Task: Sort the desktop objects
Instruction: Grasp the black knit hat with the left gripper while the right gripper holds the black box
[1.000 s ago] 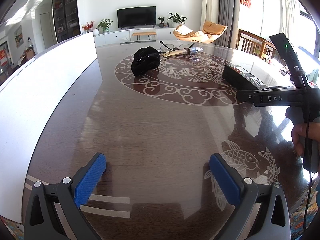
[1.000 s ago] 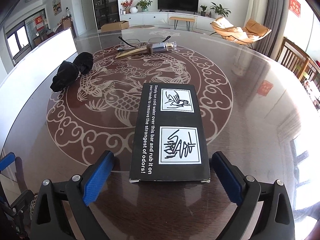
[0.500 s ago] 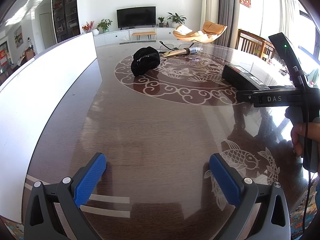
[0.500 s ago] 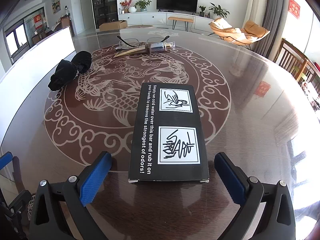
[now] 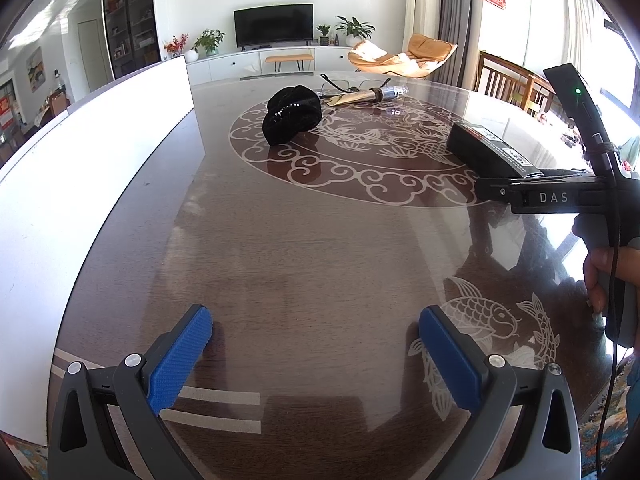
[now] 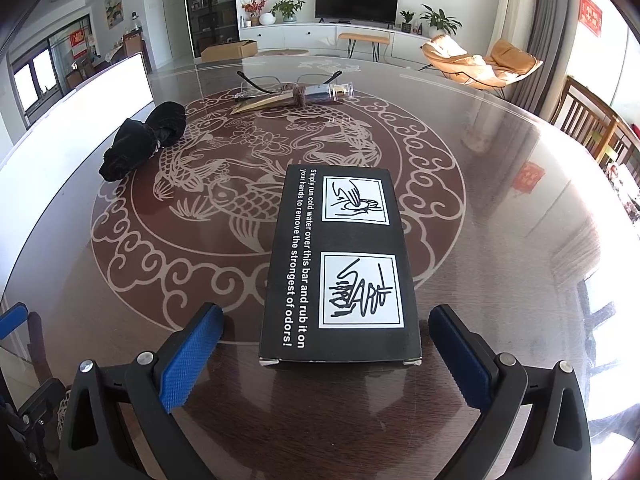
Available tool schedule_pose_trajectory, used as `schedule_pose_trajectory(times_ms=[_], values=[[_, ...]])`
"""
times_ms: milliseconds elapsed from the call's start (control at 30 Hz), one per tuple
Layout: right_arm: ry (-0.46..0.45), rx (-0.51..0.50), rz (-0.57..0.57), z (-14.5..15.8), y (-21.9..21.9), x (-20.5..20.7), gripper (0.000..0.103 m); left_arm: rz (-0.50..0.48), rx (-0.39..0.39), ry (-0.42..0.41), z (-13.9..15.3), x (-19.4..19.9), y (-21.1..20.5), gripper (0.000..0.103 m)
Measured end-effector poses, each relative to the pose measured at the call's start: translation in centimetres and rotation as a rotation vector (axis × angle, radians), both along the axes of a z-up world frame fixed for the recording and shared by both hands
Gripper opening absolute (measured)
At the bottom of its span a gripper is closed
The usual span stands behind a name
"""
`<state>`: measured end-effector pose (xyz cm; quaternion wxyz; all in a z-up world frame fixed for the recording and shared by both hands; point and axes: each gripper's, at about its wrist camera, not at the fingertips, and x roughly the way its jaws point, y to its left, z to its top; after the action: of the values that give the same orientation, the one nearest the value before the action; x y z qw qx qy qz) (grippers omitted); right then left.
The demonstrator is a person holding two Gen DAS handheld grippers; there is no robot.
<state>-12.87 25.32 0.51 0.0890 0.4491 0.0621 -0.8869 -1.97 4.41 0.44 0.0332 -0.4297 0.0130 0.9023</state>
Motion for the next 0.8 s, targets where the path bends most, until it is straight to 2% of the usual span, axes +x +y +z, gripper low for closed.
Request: schedule_pose_trajectory(times_ms=[133, 233, 433, 567, 733, 800], values=[[0.002, 0.004, 0.000, 0.0, -0.1, 0.0, 0.103, -0.010, -0.011, -0.097, 0.3, -2.2, 0.3, 0.103], [0.003, 0.005, 0.000, 0.0, -0.1, 0.0, 0.103, -0.025, -0.012, -0.107, 0.2, -4.9, 0.2, 0.103], [-0.001, -0.017, 0.008, 0.1, 0.0, 0.1, 0.103, 0.032, -0.013, -0.149, 0.3, -11.4, 0.4, 0.103], [-0.003, -0.046, 0.016, 0.1, 0.3, 0.1, 0.103, -0.017, -0.020, -0.176, 0.4, -16.0, 1.2, 0.103], [-0.006, -0.078, 0.016, 0.2, 0.7, 0.1, 0.103, 0.107, -0.007, -0.179, 0.5, -20.2, -1.7, 0.103], [-0.005, -0.074, 0.011, 0.2, 0.7, 0.1, 0.103, 0.115, -0.007, -0.187, 0.6, -21.5, -2.3, 0.103]])
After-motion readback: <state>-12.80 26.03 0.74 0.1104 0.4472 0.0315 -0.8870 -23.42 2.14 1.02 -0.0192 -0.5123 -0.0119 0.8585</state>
